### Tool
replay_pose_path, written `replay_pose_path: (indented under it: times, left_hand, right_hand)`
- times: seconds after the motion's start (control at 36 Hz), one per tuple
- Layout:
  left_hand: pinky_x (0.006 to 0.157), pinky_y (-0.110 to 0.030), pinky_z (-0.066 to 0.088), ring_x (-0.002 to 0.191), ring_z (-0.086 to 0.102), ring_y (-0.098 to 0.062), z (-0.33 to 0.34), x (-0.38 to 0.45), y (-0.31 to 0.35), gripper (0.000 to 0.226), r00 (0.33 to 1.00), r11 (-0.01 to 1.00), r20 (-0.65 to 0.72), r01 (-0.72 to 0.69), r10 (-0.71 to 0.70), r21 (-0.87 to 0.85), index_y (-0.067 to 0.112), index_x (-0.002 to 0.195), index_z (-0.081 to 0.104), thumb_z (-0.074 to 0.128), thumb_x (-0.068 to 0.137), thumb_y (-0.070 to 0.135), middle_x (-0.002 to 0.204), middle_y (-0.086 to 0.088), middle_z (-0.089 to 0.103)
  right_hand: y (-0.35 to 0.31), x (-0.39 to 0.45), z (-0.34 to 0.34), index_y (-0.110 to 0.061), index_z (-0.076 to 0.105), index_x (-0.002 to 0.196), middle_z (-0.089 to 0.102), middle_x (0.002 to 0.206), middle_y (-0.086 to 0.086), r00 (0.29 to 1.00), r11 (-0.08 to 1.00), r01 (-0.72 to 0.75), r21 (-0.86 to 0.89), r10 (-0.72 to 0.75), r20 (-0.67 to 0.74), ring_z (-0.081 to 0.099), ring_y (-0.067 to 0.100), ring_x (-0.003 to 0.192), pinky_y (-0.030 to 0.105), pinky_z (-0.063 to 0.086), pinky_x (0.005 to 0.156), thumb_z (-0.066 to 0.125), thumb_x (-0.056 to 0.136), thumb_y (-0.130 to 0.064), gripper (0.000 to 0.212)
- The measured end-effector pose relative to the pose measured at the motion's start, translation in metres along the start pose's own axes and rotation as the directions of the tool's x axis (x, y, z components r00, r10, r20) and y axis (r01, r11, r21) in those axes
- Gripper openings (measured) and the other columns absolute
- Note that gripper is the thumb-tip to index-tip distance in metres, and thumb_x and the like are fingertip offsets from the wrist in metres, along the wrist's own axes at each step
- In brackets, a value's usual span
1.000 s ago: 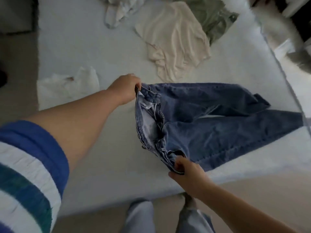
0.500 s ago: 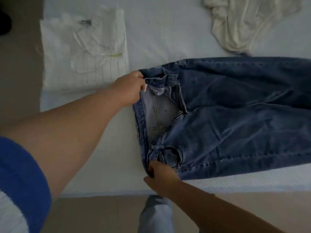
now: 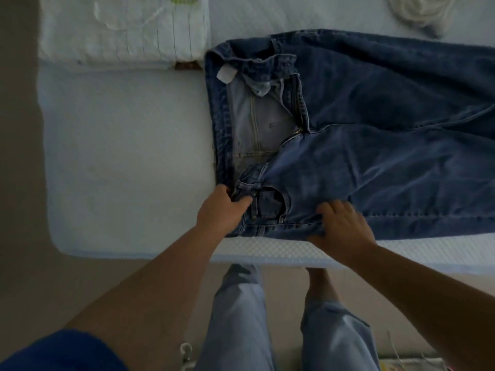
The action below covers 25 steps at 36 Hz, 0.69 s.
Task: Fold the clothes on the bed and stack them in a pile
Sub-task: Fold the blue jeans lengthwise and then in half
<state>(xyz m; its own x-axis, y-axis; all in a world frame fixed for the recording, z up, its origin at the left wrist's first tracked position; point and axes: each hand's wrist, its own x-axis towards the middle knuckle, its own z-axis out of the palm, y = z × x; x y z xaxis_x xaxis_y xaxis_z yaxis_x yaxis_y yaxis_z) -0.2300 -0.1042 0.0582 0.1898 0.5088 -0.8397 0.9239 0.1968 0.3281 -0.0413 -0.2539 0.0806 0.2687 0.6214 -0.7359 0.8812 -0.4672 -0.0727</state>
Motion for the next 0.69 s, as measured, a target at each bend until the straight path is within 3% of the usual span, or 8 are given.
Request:
replay_pose_path:
  times: [0.06, 0.17, 0.28, 0.33, 0.47, 0.56, 0.69]
  left_hand:
    - [0.084, -0.037, 0.047, 0.104, 0.057, -0.03, 0.01, -0.005, -0.01, 0.053, 0.999, 0.998, 0.019, 0.033, -0.032, -0.044, 0.008, 0.119, 0.053, 0.055, 0.088, 0.051, 0.113, -0.01, 0.06]
    - [0.074, -0.037, 0.049, 0.085, 0.062, -0.031, 0.018, -0.013, -0.025, 0.042, 1.0, 0.994, -0.022, -0.009, 0.006, -0.107, -0.001, 0.096, 0.065, 0.057, 0.091, 0.04, 0.092, -0.018, 0.066]
    - [0.048, -0.014, 0.037, 0.062, 0.053, -0.01, 0.022, -0.015, -0.037, 0.029, 0.996, 0.993, -0.076, -0.054, 0.046, -0.102, 0.015, 0.073, 0.06, 0.059, 0.09, 0.038, 0.069, 0.001, 0.058]
    - [0.041, -0.013, 0.029, 0.058, 0.046, -0.003, 0.022, -0.017, -0.043, 0.029, 0.992, 0.996, -0.112, -0.065, 0.058, -0.064, 0.024, 0.066, 0.053, 0.059, 0.089, 0.039, 0.065, 0.009, 0.052]
    - [0.057, -0.025, 0.033, 0.062, 0.049, -0.013, 0.029, -0.03, -0.059, 0.033, 0.979, 0.996, -0.187, -0.079, 0.083, 0.032, 0.015, 0.07, 0.059, 0.058, 0.089, 0.042, 0.066, 0.002, 0.054]
    - [0.055, -0.027, 0.028, 0.055, 0.044, -0.015, 0.039, -0.041, -0.07, 0.043, 0.97, 0.991, -0.236, -0.029, 0.058, 0.127, 0.018, 0.055, 0.045, 0.059, 0.089, 0.042, 0.056, 0.002, 0.046]
    - [0.045, -0.023, 0.025, 0.046, 0.038, -0.011, 0.059, -0.049, -0.09, 0.049, 0.953, 0.998, -0.301, -0.016, 0.032, 0.056, 0.015, 0.048, 0.038, 0.063, 0.088, 0.026, 0.048, 0.0, 0.04]
  right_hand:
    - [0.009, -0.001, 0.013, -0.022, 0.046, 0.12, 0.046, 0.125, 0.002, 1.0, 0.998, 0.0, -0.056, 0.0, -0.001, 0.042, 0.025, 0.116, 0.038, 0.035, 0.096, 0.058, 0.081, -0.047, 0.048]
    - [0.02, 0.009, 0.024, -0.021, 0.049, 0.119, 0.052, 0.119, 0.006, 0.995, 1.0, 0.006, -0.031, -0.009, -0.098, 0.046, 0.028, 0.11, 0.039, 0.036, 0.091, 0.06, 0.084, -0.033, 0.038]
    - [0.027, 0.012, 0.029, -0.019, 0.057, 0.103, 0.061, 0.103, 0.007, 0.985, 0.994, 0.109, -0.008, -0.109, -0.131, 0.054, 0.028, 0.097, 0.034, 0.037, 0.075, 0.057, 0.087, -0.028, 0.018]
    - [0.033, 0.006, 0.031, -0.019, 0.056, 0.095, 0.062, 0.097, 0.006, 0.974, 0.983, 0.185, -0.007, -0.185, -0.13, 0.056, 0.027, 0.091, 0.03, 0.034, 0.068, 0.059, 0.088, -0.029, 0.013]
    - [0.039, -0.023, 0.04, -0.024, 0.056, 0.098, 0.061, 0.092, 0.001, 0.934, 0.944, 0.328, -0.037, -0.33, -0.136, 0.056, 0.022, 0.085, 0.026, 0.037, 0.064, 0.052, 0.089, -0.03, 0.011]
    - [0.036, -0.036, 0.053, -0.023, 0.054, 0.101, 0.059, 0.094, -0.001, 0.937, 0.939, 0.342, -0.028, -0.343, -0.066, 0.053, 0.018, 0.084, 0.027, 0.039, 0.065, 0.047, 0.089, -0.025, 0.014]
    - [0.025, -0.041, 0.075, -0.019, 0.049, 0.11, 0.057, 0.108, 0.004, 0.938, 0.942, 0.336, 0.006, -0.335, 0.091, 0.053, 0.023, 0.101, 0.03, 0.041, 0.074, 0.045, 0.091, -0.02, 0.019]
